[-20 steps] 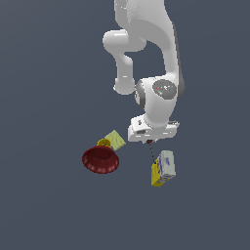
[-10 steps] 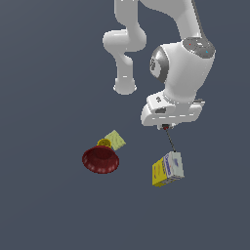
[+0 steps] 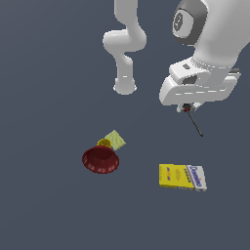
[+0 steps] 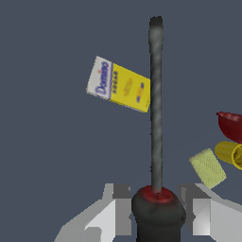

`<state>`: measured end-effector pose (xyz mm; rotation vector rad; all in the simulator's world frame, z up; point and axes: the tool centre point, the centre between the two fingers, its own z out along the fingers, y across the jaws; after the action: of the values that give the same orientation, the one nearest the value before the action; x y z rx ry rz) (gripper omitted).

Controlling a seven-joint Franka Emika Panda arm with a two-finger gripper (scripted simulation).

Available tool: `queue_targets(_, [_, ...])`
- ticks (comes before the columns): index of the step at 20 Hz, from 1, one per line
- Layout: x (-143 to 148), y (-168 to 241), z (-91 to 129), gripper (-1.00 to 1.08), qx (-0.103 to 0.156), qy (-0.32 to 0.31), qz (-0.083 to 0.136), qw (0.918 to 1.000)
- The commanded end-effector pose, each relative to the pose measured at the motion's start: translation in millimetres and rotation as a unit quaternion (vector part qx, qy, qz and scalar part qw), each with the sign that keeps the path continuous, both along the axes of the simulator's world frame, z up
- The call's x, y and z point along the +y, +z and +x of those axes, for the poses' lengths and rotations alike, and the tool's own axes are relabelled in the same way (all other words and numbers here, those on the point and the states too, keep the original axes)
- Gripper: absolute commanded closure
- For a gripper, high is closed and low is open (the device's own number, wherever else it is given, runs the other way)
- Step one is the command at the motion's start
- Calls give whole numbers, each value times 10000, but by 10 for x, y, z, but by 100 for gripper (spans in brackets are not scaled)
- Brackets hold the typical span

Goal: Pick up a designated object from a clutter of objects.

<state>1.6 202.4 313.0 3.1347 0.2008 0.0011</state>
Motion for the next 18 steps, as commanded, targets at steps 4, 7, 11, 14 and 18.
queue_targets(4, [175,400,17,108,4,-5,0,10000])
queue_targets(7, [244,545,30,108,4,-5,0,10000])
queue_targets(11, [299,671,45,108,4,-8,2,10000])
queue_targets(14, [322,717,52,108,4,-8,2,10000])
queue_targets(18, [324,717,58,108,4,-8,2,10000])
